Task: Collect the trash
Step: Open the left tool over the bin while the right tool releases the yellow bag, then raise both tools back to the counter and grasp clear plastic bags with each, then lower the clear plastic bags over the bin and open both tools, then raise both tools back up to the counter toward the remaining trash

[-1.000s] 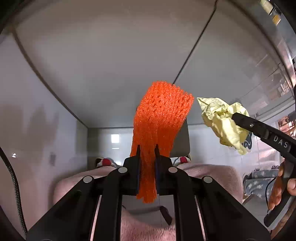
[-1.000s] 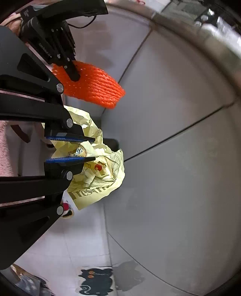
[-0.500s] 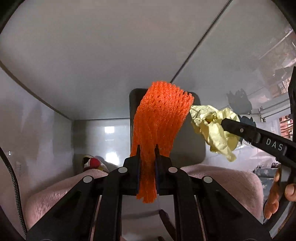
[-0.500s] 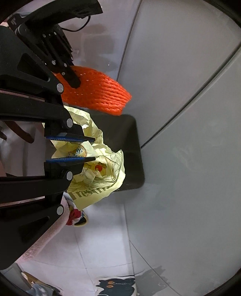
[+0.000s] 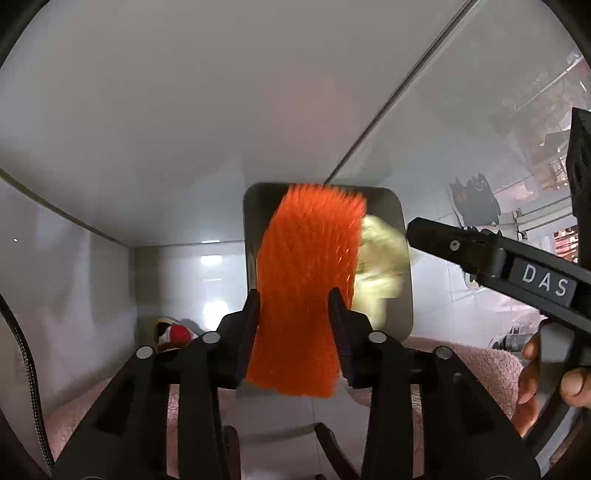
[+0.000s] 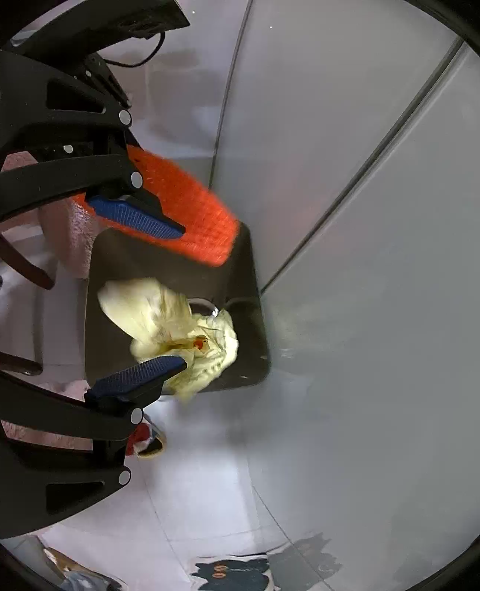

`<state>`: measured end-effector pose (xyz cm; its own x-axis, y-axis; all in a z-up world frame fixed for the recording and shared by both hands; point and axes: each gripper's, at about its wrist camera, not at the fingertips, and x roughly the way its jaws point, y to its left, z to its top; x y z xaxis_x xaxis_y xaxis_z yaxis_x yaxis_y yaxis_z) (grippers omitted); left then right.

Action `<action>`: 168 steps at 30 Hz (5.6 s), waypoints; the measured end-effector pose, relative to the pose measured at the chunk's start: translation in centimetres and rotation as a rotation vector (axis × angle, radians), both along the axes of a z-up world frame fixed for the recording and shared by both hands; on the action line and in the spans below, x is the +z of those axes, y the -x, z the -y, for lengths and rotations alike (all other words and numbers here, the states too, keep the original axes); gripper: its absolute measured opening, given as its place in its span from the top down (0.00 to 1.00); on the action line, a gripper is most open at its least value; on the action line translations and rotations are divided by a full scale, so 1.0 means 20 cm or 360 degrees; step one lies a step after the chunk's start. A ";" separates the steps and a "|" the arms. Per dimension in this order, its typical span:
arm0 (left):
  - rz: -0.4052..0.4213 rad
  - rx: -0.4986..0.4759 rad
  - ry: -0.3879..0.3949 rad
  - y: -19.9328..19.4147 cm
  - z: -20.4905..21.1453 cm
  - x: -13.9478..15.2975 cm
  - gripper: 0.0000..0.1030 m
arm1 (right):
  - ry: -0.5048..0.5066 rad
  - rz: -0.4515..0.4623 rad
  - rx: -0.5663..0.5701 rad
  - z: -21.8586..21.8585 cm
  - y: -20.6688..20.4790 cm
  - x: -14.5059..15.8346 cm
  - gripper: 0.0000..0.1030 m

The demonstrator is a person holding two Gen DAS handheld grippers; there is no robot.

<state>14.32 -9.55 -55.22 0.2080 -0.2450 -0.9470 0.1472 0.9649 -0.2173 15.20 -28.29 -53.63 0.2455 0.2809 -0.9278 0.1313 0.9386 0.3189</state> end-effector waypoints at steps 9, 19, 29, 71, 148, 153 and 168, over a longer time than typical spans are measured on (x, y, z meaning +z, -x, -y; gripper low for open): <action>0.0163 -0.0007 0.0007 0.09 0.00 0.20 0.31 | -0.0020 0.0165 -0.0121 0.05 0.12 0.29 0.27; 0.0510 0.0064 -0.0038 0.33 -0.15 0.71 0.08 | -0.0048 0.0455 -0.0192 0.06 0.34 0.76 0.12; 0.0773 0.0118 -0.0045 0.38 -0.29 1.17 0.08 | -0.0037 0.0867 -0.0149 0.00 0.45 1.33 0.12; 0.0924 0.0096 0.0063 -0.43 -0.39 1.68 0.92 | 0.0015 0.1009 0.0123 -0.26 -0.22 1.59 0.78; -0.0010 -0.0100 -0.0076 0.01 0.13 0.02 0.99 | 0.0012 -0.0007 -0.0039 -0.02 -0.01 0.04 0.86; -0.0025 -0.0096 -0.0064 0.00 0.11 0.01 0.94 | 0.0036 -0.0007 -0.0067 -0.02 -0.01 0.06 0.79; 0.0211 -0.0040 -0.0048 0.15 0.02 0.36 0.28 | 0.0099 0.0212 -0.0110 -0.02 0.13 0.38 0.22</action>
<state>11.27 -10.00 -47.99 0.3260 -0.2234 -0.9186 0.1971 0.9664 -0.1651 12.57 -27.85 -46.08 0.3844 0.2023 -0.9007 0.1567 0.9472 0.2796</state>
